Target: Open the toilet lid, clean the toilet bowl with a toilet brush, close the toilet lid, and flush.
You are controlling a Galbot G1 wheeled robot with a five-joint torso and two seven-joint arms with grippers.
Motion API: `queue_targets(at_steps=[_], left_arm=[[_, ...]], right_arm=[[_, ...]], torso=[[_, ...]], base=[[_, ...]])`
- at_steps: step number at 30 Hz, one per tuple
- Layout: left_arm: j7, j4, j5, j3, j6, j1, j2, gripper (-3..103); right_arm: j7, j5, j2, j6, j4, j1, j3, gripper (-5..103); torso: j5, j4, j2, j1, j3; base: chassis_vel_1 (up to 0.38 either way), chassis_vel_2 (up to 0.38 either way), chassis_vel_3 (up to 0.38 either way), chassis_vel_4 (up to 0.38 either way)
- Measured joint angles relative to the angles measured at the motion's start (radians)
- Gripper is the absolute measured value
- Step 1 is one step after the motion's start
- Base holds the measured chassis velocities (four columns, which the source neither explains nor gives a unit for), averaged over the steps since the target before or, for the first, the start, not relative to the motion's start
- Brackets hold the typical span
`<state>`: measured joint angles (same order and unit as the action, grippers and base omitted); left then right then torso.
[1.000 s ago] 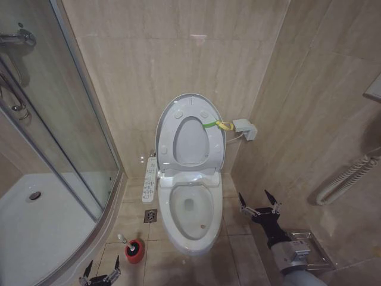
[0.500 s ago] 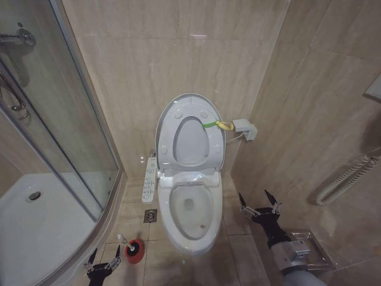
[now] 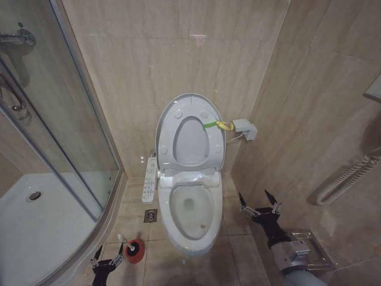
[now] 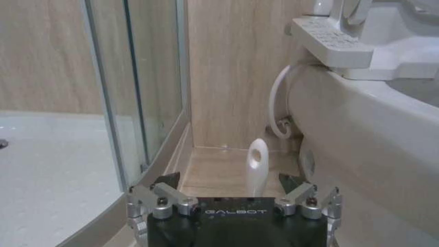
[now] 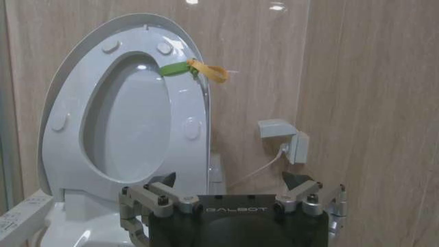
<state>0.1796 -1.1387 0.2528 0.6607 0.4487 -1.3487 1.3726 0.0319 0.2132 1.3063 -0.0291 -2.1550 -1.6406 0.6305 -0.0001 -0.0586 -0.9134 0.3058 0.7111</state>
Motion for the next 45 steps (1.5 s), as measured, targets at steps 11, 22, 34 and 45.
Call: queue_targets(at_steps=[11, 22, 34, 45], left_arm=[[0.035, 0.074, 0.0, -0.029, 0.024, 0.063, -0.014, 100], [0.041, 0.129, -0.021, -0.046, 0.037, 0.102, -0.012, 97], [0.04, 0.188, -0.025, -0.051, 0.05, 0.133, -0.017, 95], [0.039, 0.201, -0.077, -0.044, 0.095, 0.133, -0.007, 94]], right_arm=[[0.0, 0.0, 0.0, 0.0, 0.0, 0.0, 0.0, 100], [0.0, 0.0, 0.0, 0.0, 0.0, 0.0, 0.0, 100], [0.0, 0.0, 0.0, 0.0, 0.0, 0.0, 0.0, 100], [0.0, 0.0, 0.0, 0.0, 0.0, 0.0, 0.0, 100]], torso=[[0.0, -0.0001, 0.0, 0.0, 0.0], [0.0001, 0.0, 0.0, 0.0, 0.0], [0.0001, 0.0, 0.0, 0.0, 0.0], [0.0001, -0.0001, 0.0, 0.0, 0.0]], base=[[0.0, 0.0, 0.0, 0.0], [0.0, 0.0, 0.0, 0.0], [0.0, 0.0, 0.0, 0.0], [0.0, 0.0, 0.0, 0.0]])
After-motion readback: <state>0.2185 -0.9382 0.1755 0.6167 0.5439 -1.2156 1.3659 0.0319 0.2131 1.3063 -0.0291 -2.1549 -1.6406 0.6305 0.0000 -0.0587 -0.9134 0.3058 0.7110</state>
